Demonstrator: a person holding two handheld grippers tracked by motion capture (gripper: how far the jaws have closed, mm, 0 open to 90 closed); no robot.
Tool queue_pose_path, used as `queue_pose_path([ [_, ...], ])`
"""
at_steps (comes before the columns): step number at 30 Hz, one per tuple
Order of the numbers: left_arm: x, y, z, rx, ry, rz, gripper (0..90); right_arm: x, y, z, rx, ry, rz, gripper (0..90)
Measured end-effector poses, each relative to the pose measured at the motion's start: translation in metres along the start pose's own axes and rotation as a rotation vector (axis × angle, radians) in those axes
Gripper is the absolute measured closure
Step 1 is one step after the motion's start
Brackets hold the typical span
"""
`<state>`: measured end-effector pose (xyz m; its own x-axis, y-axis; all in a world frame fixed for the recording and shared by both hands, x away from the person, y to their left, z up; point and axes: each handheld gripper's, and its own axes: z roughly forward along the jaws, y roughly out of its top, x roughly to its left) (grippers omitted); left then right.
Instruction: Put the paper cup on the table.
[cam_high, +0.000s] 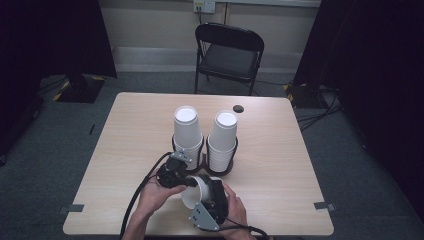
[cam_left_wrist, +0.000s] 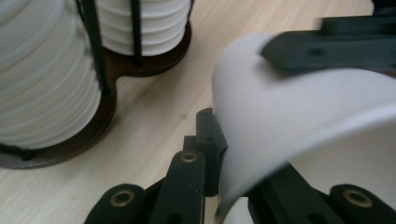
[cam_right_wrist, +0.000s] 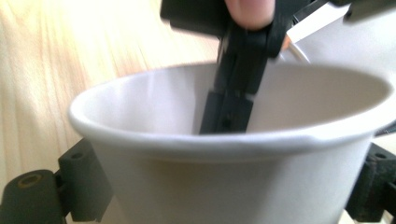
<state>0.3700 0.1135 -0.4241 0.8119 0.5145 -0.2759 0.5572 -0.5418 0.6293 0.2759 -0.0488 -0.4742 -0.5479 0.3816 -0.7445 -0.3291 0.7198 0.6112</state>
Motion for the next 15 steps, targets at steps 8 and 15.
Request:
queue_pose_path([
  [8,0.0011,-0.0015,-0.0012,-0.028,0.014,-0.022,85.3,-0.0003,0.0049,0.0025,-0.013,-0.005,0.010,9.6],
  [15,0.0017,-0.0026,-0.0009,-0.049,0.029,-0.032,84.7,-0.0017,0.0071,0.0053,-0.011,-0.004,0.026,9.2],
])
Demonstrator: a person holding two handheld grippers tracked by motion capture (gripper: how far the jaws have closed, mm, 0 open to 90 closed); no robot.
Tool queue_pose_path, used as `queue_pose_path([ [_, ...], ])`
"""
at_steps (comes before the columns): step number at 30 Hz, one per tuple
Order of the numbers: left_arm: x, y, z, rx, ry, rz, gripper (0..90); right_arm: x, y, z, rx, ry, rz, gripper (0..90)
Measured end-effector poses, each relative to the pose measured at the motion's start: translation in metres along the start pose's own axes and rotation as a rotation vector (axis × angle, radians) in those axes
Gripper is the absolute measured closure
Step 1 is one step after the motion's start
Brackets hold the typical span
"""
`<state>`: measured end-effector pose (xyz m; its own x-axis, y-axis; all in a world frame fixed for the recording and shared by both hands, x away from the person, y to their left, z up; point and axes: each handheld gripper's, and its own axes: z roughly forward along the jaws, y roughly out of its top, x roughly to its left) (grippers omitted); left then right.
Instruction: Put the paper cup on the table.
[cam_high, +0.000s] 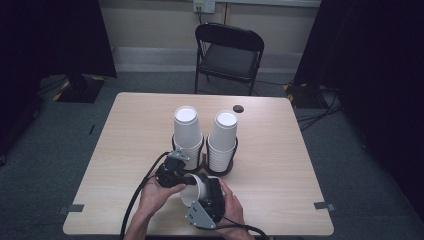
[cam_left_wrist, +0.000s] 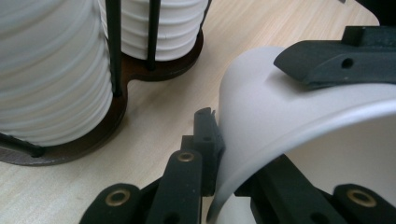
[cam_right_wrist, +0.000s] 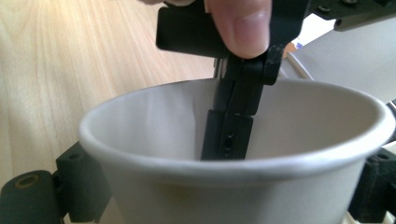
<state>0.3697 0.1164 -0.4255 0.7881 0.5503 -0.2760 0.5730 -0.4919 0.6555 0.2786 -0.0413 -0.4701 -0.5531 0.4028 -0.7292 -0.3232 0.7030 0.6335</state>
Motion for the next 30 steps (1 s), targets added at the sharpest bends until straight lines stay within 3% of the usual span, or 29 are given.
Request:
queue_pose_path([
  [7,0.001,-0.004,0.004,-0.056,-0.010,0.006,85.4,-0.005,-0.001,-0.001,-0.003,0.009,0.060,9.9],
  [9,0.001,-0.007,0.005,-0.073,0.003,0.007,84.2,-0.009,-0.003,-0.002,-0.022,0.018,0.098,10.2],
  [14,0.003,-0.011,0.006,-0.113,0.014,0.006,80.8,-0.010,-0.005,-0.001,-0.024,0.029,0.125,10.4],
  [23,0.004,-0.016,0.002,-0.176,0.037,-0.001,68.7,-0.015,-0.008,-0.004,-0.020,0.030,0.169,10.6],
  [26,0.003,-0.017,0.000,-0.209,0.046,0.013,63.9,-0.015,-0.010,-0.004,-0.017,0.032,0.199,10.6],
  [28,0.001,-0.018,-0.001,-0.247,0.059,0.018,54.4,-0.016,-0.013,-0.004,-0.013,0.035,0.224,10.6],
  [30,0.001,-0.019,-0.003,-0.263,0.069,0.029,50.8,-0.018,-0.015,-0.004,-0.013,0.035,0.250,10.6],
])
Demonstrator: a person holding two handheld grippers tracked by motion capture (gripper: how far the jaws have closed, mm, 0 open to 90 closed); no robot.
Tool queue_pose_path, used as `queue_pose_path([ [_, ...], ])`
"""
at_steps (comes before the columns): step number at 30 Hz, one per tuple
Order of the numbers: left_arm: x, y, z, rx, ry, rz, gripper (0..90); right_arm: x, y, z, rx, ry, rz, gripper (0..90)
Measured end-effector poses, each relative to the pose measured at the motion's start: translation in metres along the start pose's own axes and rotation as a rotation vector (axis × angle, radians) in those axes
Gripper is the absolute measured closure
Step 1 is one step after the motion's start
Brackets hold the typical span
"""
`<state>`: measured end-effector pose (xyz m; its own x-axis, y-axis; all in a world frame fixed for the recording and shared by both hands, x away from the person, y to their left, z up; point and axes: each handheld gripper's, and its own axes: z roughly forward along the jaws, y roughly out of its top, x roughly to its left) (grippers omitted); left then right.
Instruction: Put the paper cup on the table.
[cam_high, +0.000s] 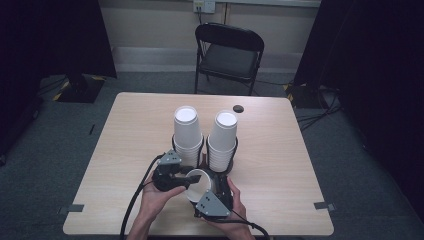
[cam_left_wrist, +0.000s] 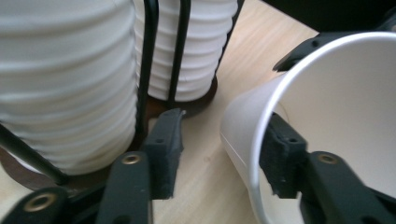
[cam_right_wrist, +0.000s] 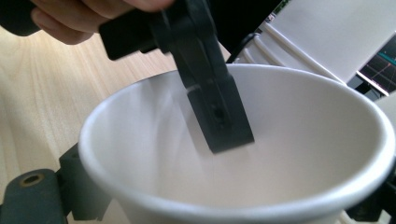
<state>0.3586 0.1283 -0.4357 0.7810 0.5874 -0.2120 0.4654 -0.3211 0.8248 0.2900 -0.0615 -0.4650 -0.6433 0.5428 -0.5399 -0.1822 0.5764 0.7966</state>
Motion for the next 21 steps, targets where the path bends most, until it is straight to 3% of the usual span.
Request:
queue_pose_path([
  [3,-0.003,-0.001,-0.004,-0.053,0.027,0.016,42.1,-0.003,-0.002,-0.002,-0.003,-0.010,0.027,10.6],
  [7,-0.008,-0.001,-0.008,-0.124,0.017,0.023,33.8,-0.009,-0.006,-0.006,-0.003,-0.029,0.086,10.6],
  [16,-0.009,-0.007,-0.018,-0.211,0.029,0.023,25.5,-0.015,-0.011,-0.010,0.009,-0.029,0.162,10.6],
  [21,-0.008,-0.010,-0.021,-0.233,0.035,0.022,23.2,-0.019,-0.014,-0.010,0.015,-0.023,0.201,10.6],
])
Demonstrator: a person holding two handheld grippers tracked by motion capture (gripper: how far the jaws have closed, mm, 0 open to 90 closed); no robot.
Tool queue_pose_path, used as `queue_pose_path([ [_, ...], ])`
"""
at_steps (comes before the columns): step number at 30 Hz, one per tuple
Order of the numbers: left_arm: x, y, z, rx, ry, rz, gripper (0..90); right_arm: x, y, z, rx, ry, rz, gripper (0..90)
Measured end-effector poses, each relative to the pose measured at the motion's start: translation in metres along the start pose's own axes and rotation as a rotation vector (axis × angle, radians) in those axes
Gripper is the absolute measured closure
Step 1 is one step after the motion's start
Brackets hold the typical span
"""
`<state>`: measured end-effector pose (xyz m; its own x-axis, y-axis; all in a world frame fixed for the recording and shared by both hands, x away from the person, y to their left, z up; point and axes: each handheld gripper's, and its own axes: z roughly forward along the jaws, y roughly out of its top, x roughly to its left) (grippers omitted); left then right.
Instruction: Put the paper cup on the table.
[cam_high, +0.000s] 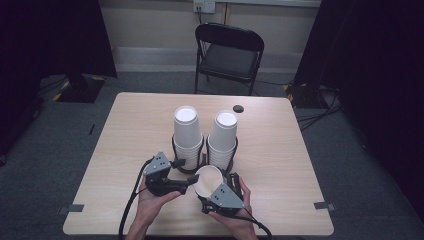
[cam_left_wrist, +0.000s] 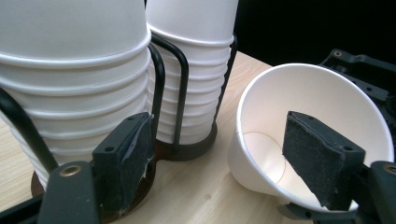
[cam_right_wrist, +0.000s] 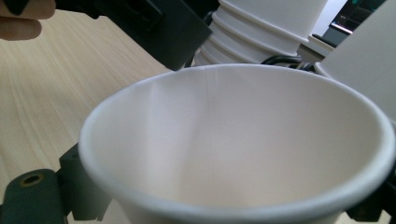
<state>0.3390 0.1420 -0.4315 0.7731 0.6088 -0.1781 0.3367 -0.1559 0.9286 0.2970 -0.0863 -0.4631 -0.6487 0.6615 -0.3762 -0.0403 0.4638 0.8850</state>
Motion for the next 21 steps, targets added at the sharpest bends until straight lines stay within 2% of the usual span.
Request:
queue_pose_path([
  [8,0.004,-0.006,-0.007,-0.033,0.050,-0.023,18.7,-0.011,-0.007,-0.002,0.008,0.002,0.095,10.7],
  [13,0.005,-0.010,-0.012,-0.045,0.067,-0.003,16.1,-0.019,-0.009,-0.006,-0.004,0.010,0.169,10.6],
  [16,0.005,-0.013,-0.014,-0.049,0.115,-0.005,15.4,-0.024,-0.009,-0.009,0.000,0.017,0.217,10.6],
  [21,0.005,-0.019,-0.017,-0.075,0.182,-0.029,15.5,-0.032,-0.011,-0.013,0.007,0.025,0.265,10.6],
])
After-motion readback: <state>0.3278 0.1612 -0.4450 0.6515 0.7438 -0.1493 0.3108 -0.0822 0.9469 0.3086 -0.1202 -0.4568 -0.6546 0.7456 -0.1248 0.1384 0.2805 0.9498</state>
